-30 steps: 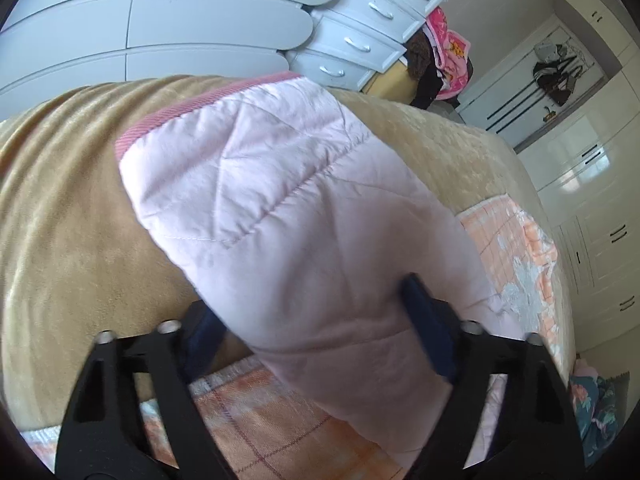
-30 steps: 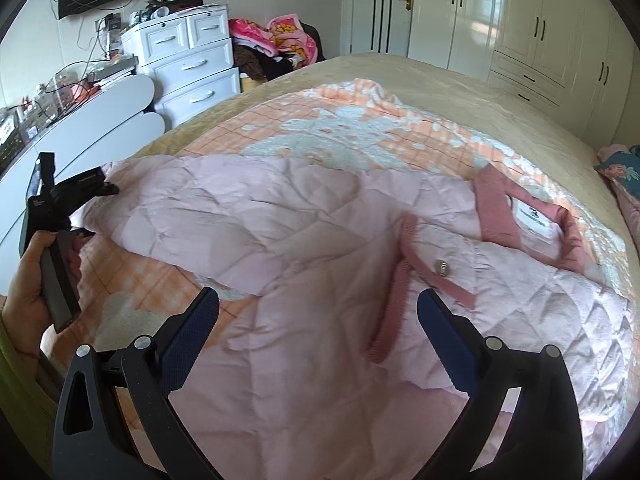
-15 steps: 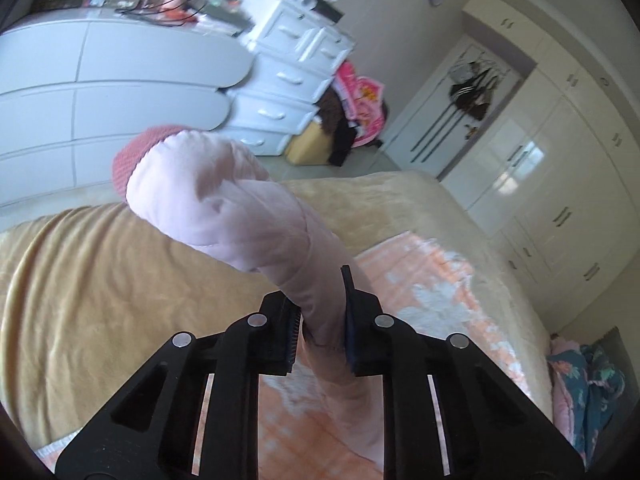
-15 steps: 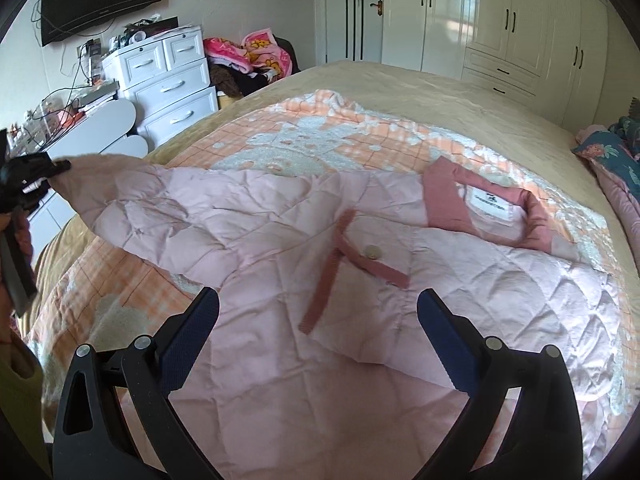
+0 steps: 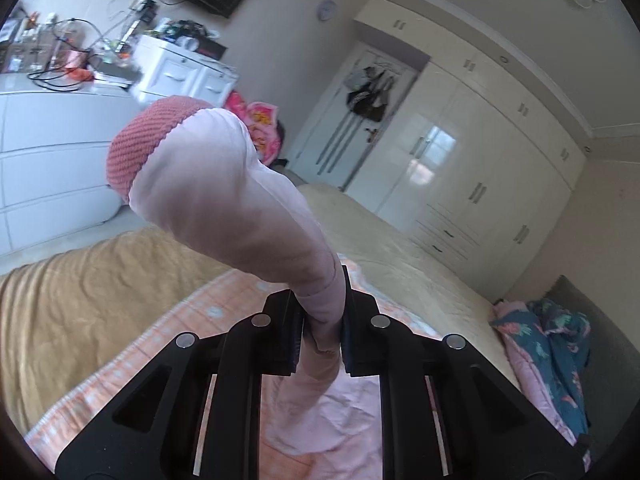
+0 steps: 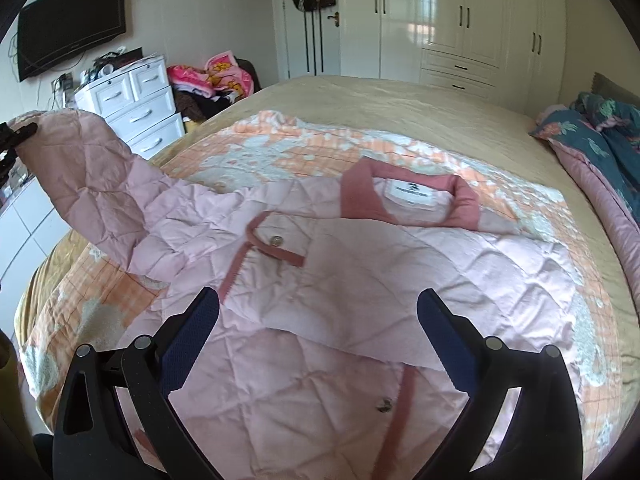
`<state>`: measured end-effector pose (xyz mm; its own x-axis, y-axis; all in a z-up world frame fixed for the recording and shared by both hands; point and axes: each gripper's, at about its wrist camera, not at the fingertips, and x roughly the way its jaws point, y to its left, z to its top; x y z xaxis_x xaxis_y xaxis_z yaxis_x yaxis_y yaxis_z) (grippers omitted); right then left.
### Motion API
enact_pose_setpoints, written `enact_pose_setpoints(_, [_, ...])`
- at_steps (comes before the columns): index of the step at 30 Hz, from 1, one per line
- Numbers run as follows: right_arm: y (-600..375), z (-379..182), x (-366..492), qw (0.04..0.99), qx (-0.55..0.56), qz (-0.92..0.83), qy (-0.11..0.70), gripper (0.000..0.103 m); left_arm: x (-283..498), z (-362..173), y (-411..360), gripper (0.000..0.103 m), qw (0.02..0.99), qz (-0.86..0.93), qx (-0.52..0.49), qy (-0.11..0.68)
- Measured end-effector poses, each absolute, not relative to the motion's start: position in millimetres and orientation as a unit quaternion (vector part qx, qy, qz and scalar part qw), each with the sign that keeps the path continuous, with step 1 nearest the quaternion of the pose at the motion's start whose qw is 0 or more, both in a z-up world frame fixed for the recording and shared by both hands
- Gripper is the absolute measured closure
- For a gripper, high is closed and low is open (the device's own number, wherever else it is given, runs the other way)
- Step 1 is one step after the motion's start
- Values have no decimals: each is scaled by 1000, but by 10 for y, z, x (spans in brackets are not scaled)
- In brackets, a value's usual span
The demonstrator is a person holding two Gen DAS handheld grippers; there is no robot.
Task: Fold large clothes
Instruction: 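Lift the sleeve with the left gripper, fold it across the jacket front, release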
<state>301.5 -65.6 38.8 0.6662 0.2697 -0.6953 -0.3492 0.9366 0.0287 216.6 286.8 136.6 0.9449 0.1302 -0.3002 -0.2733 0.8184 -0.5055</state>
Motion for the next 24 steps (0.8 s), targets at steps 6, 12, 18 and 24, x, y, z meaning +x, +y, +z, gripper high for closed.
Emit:
enact_pose_setpoints(6, [-991,514,2947,919,-41,158,358,4,2260,1612,2199,95,966,73,-211,133])
enact_pose_setpoints(12, [-1314,613,2898,928,-26,154,340,4,2354,1814,1697,95,977,51,-160,135])
enact_pose_setpoints(18, [-1700,604,2828,931,-7,142,336,4,2442,1921,1280,95,982,34,-127,133])
enact_pose_setpoints(24, [-2113,598,2755,937,34,129,323,4,2569,1911,915,95,984,27,-101,146])
